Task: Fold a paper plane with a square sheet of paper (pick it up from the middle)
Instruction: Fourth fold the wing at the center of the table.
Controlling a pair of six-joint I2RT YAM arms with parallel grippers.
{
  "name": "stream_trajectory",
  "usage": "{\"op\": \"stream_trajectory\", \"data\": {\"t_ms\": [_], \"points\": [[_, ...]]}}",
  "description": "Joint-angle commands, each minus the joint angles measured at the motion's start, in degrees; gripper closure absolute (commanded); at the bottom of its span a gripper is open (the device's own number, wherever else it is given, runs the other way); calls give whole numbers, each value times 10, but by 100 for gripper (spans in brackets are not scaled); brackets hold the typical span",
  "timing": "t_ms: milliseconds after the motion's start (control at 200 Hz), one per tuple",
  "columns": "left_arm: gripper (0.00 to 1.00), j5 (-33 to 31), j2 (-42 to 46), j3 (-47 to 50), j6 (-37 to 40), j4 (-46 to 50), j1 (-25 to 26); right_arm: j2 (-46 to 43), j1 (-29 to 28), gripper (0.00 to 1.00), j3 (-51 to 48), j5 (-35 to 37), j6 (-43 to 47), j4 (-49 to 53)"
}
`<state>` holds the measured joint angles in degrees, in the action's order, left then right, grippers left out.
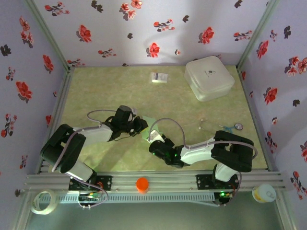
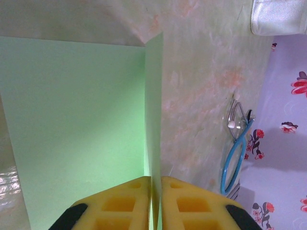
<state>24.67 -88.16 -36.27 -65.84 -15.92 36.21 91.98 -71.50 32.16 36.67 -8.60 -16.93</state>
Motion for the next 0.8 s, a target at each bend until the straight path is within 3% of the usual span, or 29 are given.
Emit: {"op": "stream_trajectory", "data": {"t_ms": [0,330,795], "points": [[87,8,-7,-9,6,-15,-5,-4,5,65,-4,2,-16,-18],[89,8,-3,-8,6,-16,-5,-7,8,76,-12,-1,-25,-25],[95,8,0,-5,5,-19,-6,0,11,68,-17,2,-31,-31]]}}
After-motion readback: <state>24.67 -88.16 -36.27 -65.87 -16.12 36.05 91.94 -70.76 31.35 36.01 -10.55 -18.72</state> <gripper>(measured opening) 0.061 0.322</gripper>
